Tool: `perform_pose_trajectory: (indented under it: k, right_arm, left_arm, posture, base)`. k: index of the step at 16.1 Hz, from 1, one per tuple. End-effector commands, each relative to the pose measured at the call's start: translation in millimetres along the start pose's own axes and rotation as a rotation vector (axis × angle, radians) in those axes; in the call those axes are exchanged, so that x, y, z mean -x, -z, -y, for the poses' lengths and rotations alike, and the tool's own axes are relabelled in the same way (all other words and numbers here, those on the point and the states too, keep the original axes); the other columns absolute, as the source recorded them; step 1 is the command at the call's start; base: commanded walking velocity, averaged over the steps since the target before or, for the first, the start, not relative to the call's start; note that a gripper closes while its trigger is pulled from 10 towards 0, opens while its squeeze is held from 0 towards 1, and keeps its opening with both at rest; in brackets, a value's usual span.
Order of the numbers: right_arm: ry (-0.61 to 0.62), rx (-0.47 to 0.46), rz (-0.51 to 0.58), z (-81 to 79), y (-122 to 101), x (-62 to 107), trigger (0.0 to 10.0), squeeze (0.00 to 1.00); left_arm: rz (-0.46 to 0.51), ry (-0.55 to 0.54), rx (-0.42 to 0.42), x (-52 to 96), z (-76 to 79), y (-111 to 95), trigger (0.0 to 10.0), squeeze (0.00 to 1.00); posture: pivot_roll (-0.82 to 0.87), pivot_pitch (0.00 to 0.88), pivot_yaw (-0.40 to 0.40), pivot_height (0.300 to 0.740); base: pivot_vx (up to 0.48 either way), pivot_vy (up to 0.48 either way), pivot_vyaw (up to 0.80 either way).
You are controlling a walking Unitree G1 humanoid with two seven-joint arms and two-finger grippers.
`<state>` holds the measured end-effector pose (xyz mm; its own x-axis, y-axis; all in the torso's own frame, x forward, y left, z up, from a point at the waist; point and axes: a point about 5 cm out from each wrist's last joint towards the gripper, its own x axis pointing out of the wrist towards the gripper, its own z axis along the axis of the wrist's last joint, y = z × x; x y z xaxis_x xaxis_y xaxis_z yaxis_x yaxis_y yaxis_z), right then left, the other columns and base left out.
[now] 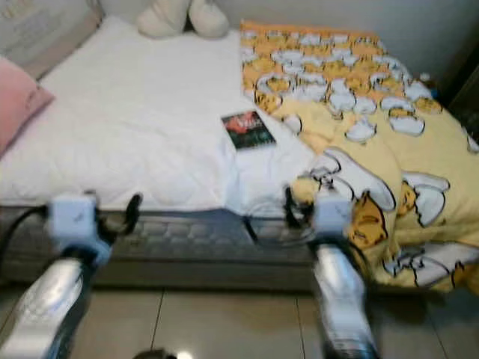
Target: Clean up the room
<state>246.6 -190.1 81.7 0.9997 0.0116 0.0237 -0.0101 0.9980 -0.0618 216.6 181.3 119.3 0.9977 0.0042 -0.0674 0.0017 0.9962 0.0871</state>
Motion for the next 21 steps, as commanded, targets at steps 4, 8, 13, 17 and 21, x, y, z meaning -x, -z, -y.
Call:
perform_pose_trajectory:
  k: [4,8,13,17,21]
  right_arm:
    - [-0.070,-0.015,-0.053,8.4,-10.6,26.0,10.0,1.00]
    - [-0.054,-0.022,-0.001,4.6,-29.5,12.9,10.0,1.00]
    - [0.022,0.046,0.022,5.9,-35.6,-7.3,10.0,0.00]
    - [0.061,0.005,0.025,-0.2,-30.7,-17.9,10.0,0.00]
    - [0.057,-0.021,0.003,-9.4,-23.4,-18.6,10.0,0.00]
  left_arm:
    - [-0.022,0.031,0.005,10.0,1.4,-5.3,10.0,1.00]
    - [-0.005,0.018,0.025,5.4,7.8,-8.3,10.0,1.00]
    - [0.146,0.030,-0.046,-18.5,14.1,-35.9,10.0,0.00]
    - [0.150,0.043,-0.022,-27.2,21.0,-37.8,10.0,0.00]
    - [0.157,0.069,-0.040,-31.1,24.9,-40.1,10.0,0.00]
  posture:
    - [0.05,0.000,-0.060,0.727]
    - [0.05,0.000,-0.072,0.727]
    - [0.05,0.000,-0.068,0.727]
    - [0.04,0.000,-0.048,0.727]
    - [0.03,0.000,-0.035,0.727]
  base:
    - [0.000,0.000,0.00]
    - [0.000,0.000,0.00]
    - [0.355,0.000,0.00]
    - [0.480,0.000,0.00]
    - [0.480,0.000,0.00]
